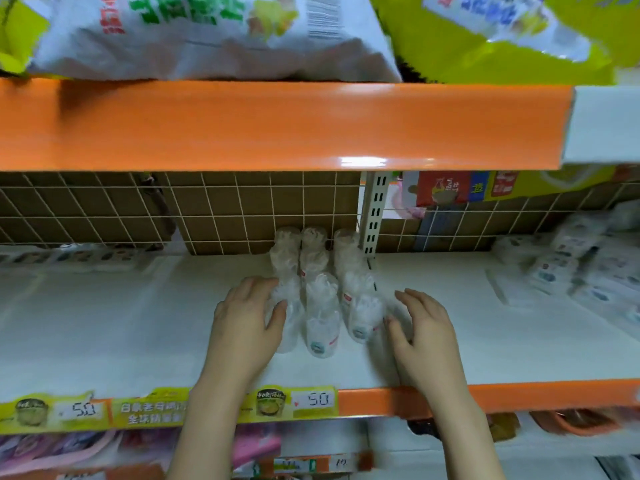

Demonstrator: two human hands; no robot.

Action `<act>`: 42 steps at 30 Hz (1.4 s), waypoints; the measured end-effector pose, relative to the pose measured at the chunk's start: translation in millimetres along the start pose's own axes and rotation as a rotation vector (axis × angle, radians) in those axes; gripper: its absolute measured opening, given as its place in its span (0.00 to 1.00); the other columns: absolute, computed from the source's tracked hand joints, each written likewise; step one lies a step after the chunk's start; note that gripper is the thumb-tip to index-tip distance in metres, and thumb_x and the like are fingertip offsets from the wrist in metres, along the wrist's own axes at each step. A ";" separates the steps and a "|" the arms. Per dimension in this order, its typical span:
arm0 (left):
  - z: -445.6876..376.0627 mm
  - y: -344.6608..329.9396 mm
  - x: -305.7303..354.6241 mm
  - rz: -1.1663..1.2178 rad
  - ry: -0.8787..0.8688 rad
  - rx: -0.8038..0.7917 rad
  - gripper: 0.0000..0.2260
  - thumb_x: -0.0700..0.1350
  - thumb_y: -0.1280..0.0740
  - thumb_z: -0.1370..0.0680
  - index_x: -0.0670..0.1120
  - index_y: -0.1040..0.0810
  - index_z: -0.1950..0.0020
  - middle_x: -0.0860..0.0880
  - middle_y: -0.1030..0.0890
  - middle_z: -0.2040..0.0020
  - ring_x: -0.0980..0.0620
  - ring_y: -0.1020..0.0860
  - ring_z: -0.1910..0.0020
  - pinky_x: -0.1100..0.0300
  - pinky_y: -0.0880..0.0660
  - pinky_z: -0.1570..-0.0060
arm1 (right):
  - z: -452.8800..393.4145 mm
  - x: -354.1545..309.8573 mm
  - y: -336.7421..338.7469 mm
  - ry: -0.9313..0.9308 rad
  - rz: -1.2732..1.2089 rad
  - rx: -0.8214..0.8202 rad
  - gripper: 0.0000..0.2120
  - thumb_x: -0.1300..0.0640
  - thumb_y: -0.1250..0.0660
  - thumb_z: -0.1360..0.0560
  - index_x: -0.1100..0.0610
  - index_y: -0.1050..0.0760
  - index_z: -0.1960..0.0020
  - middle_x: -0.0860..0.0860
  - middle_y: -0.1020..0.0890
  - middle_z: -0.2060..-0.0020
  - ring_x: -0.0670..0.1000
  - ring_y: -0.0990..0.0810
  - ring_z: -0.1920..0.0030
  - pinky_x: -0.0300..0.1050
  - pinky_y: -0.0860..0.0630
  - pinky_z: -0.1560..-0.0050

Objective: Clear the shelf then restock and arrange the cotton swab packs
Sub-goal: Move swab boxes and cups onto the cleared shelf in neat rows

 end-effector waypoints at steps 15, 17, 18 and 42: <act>29.0 -111.3 195.5 -0.087 -0.059 -0.128 0.14 0.51 0.38 0.25 0.47 0.20 0.46 0.49 0.18 0.47 0.45 0.21 0.49 0.54 0.33 0.53 | 2.4 180.4 93.4 -0.053 0.005 -0.127 0.17 0.58 0.34 0.25 0.60 0.25 0.38 0.56 0.23 0.41 0.58 0.28 0.38 0.48 0.33 0.38; 31.1 -119.5 197.7 -0.076 -0.022 -0.151 0.14 0.51 0.37 0.24 0.48 0.21 0.42 0.50 0.20 0.43 0.46 0.24 0.44 0.55 0.36 0.49 | 3.7 187.3 93.7 -0.063 0.015 -0.151 0.17 0.54 0.37 0.25 0.60 0.25 0.38 0.56 0.22 0.41 0.58 0.27 0.39 0.49 0.33 0.38; 31.0 -121.3 198.5 -0.076 -0.013 -0.158 0.16 0.52 0.39 0.25 0.48 0.21 0.41 0.50 0.20 0.42 0.46 0.24 0.43 0.54 0.36 0.48 | 4.1 188.6 92.8 -0.063 0.020 -0.161 0.19 0.52 0.39 0.25 0.59 0.25 0.38 0.55 0.22 0.41 0.57 0.27 0.39 0.48 0.32 0.38; -3.9 -186.1 233.6 -0.004 0.107 -0.210 0.14 0.51 0.38 0.22 0.49 0.24 0.38 0.49 0.21 0.45 0.48 0.23 0.48 0.57 0.29 0.49 | -42.1 241.1 126.6 0.044 0.079 -0.186 0.23 0.50 0.42 0.28 0.58 0.26 0.36 0.55 0.23 0.40 0.57 0.27 0.39 0.46 0.32 0.39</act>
Point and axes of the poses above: each hand's wrist, its own z-axis away from the middle knuckle, its own y-axis out of the back of the hand, x = y × z, the point moved 4 cm from there along -z, towards the middle knuckle
